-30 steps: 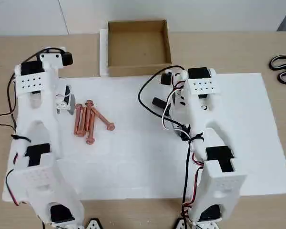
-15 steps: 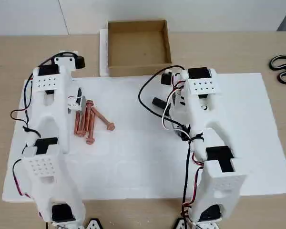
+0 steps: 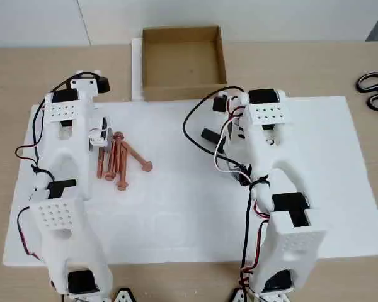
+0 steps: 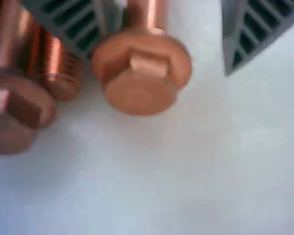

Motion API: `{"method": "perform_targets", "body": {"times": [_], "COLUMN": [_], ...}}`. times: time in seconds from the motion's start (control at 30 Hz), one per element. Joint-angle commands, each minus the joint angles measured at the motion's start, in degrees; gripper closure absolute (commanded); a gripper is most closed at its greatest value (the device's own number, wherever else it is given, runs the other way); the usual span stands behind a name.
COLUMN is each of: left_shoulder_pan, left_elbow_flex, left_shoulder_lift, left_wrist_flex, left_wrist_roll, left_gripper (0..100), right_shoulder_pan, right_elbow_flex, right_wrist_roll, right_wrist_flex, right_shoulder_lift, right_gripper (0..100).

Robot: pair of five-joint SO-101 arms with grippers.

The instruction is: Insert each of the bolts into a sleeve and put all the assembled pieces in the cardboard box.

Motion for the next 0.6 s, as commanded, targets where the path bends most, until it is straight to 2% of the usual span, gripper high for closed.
{"method": "perform_targets", "body": {"times": [0.0, 0.2, 0.4, 0.57], "left_shoulder_pan": [-0.2, -0.1, -0.1, -0.1], "left_elbow_flex": [-1.5, -1.5, -2.2, -13.9], "left_shoulder_lift": [0.5, 0.3, 0.1, -1.2], "left_wrist_flex": [-2.6, -2.9, -2.1, 8.9], "left_wrist_roll": [0.4, 0.3, 0.4, 0.4], "left_gripper": [87, 100, 99, 99], "right_shoulder_pan": [0.1, 0.0, 0.1, 0.0], "right_elbow_flex": [-2.8, -2.8, -2.8, -3.1], "right_wrist_roll": [0.5, 0.5, 0.6, 0.7], "right_wrist_flex": [1.2, 1.2, 1.2, 1.3], "right_shoulder_lift": [-0.3, -0.3, -0.3, -0.7], "right_gripper": [99.5, 99.5, 99.5, 99.5]}}
